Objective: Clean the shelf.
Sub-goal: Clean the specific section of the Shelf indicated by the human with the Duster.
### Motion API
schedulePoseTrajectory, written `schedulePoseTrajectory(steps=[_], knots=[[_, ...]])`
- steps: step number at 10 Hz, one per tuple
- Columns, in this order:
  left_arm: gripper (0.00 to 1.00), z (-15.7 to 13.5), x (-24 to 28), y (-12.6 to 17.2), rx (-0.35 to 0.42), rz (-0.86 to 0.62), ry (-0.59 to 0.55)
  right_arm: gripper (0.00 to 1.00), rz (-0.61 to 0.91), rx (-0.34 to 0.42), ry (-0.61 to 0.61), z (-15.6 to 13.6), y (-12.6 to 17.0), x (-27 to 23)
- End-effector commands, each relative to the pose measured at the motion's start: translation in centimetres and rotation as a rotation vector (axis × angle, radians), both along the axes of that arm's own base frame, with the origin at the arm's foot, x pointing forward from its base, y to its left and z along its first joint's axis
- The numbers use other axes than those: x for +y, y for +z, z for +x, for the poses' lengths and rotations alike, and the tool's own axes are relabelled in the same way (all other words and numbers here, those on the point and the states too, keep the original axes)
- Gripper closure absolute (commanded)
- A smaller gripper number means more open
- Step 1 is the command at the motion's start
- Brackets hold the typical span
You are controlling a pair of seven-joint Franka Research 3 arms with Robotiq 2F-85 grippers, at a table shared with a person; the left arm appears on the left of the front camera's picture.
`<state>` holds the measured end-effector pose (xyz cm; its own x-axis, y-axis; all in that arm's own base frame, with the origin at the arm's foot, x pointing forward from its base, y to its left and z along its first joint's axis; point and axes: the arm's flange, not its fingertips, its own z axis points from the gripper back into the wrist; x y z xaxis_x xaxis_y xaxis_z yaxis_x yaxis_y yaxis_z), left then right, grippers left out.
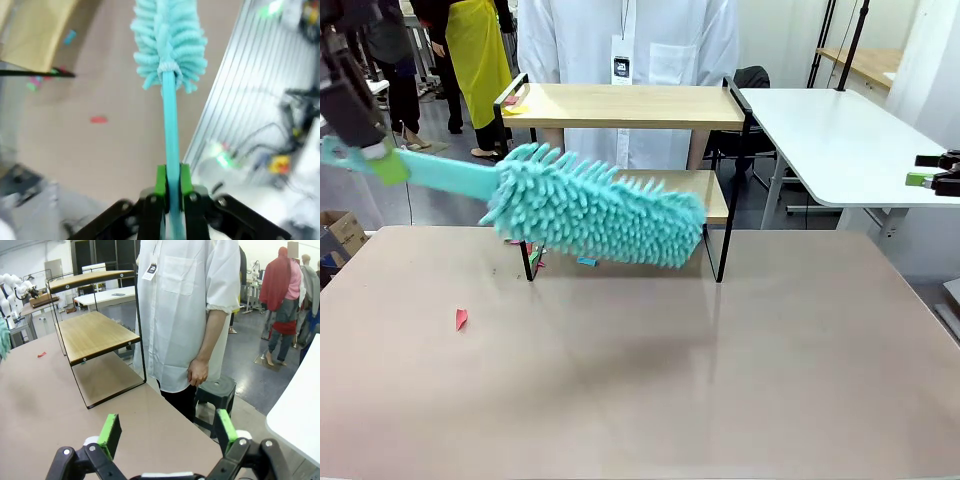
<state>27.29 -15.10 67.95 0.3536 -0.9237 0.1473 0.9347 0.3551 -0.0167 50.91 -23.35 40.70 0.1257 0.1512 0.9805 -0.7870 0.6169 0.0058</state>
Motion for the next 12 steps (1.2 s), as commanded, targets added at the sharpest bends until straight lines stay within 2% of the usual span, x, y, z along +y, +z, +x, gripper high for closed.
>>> schedulePoseTrajectory(steps=[1, 2, 4, 5, 6, 7, 8, 12], knots=[[0.87, 0.5, 2.4, -1.6, -0.100, 0.131, -0.128, 0.00, -0.014, 0.007, -0.001, 0.0, 0.4, 0.2], [0.87, 0.8, 3.1, -3.0, -0.101, 0.187, -0.165, 0.00, -0.014, 0.007, -0.001, 0.0, 0.4, 0.2], [0.87, 1.6, 4.3, -6.5, -0.015, 0.244, -0.278, 0.00, -0.014, 0.007, -0.001, 0.0, 0.4, 0.2], [0.87, 2.4, 4.8, -8.1, 0.047, 0.263, -0.280, 0.00, -0.014, 0.007, -0.001, 0.0, 0.4, 0.2], [0.87, 2.5, 4.9, -8.8, 0.065, 0.249, -0.283, 0.00, -0.014, 0.007, -0.001, 0.0, 0.4, 0.2], [0.87, 2.5, 4.4, -9.2, 0.029, 0.253, -0.252, 0.00, -0.014, 0.007, -0.001, 0.0, 0.4, 0.2], [0.87, 2.3, 4.3, -8.7, 0.056, 0.256, -0.263, 0.00, -0.014, 0.007, -0.001, 0.0, 0.4, 0.2], [0.87, 2.3, 4.3, -8.7, 0.056, 0.256, -0.263, 0.00, -0.014, 0.007, -0.001, 0.0, 0.4, 0.2]])
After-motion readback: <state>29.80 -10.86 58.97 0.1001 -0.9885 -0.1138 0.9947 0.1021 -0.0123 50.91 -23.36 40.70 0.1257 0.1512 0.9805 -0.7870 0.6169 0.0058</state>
